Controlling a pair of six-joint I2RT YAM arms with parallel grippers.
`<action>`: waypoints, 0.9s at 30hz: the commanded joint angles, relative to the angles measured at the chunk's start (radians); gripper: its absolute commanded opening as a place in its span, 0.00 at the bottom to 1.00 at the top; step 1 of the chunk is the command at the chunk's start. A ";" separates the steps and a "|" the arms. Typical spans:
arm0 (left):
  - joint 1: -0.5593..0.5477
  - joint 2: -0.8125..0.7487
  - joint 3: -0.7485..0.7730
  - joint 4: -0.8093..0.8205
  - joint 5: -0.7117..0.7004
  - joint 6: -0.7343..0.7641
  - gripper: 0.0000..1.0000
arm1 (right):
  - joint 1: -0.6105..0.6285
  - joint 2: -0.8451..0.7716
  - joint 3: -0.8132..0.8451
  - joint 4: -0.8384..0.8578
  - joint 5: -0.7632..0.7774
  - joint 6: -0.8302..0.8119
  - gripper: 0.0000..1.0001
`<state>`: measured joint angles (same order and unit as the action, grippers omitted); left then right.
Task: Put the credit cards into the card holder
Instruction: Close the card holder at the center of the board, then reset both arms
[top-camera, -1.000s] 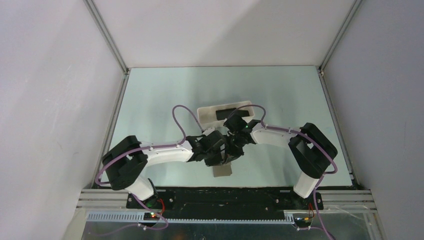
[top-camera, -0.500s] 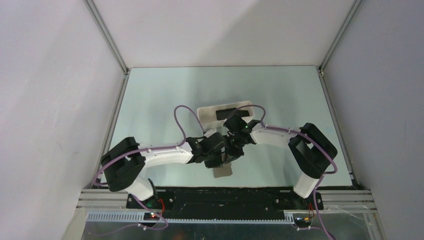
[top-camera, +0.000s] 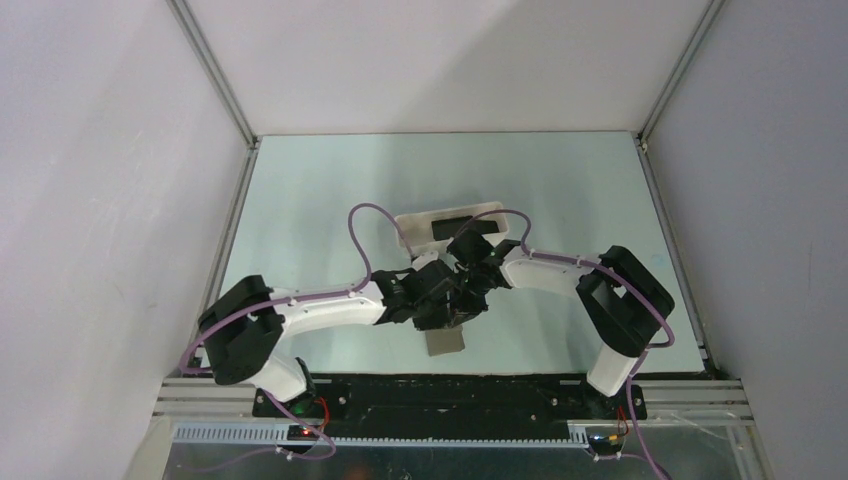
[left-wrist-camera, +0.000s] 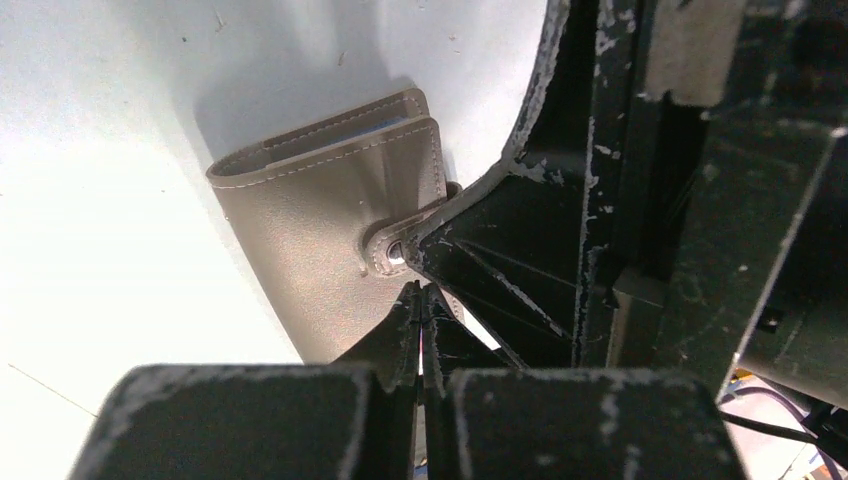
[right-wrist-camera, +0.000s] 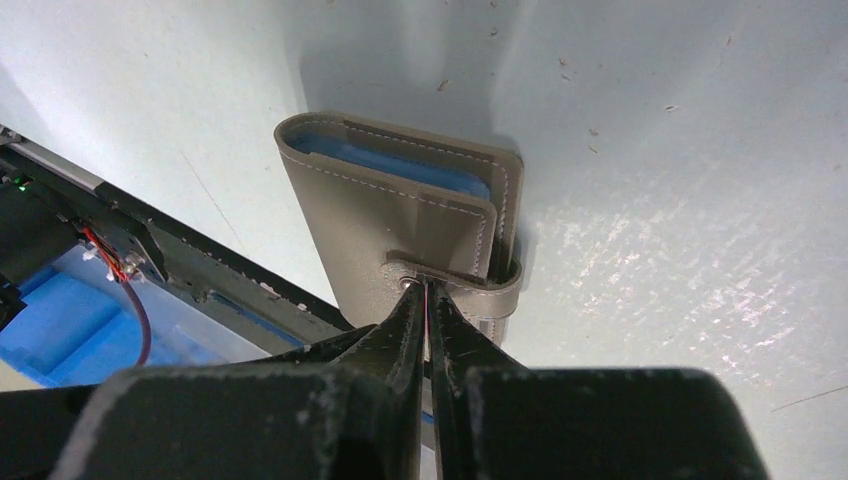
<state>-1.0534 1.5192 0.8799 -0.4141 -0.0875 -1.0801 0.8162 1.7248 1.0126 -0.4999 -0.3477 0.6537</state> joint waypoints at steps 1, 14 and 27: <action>-0.003 -0.052 0.016 0.002 -0.050 0.000 0.00 | 0.013 0.027 0.035 -0.006 0.033 -0.012 0.07; 0.078 -0.247 -0.126 0.139 -0.044 -0.013 0.48 | 0.021 -0.113 0.034 0.023 0.023 -0.011 0.11; 0.376 -0.664 -0.504 0.513 0.062 0.039 0.79 | -0.046 -0.344 0.031 -0.034 0.177 -0.054 0.51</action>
<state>-0.7681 0.9844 0.4297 -0.0319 -0.0288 -1.0893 0.7830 1.4677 1.0271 -0.5026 -0.2974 0.6380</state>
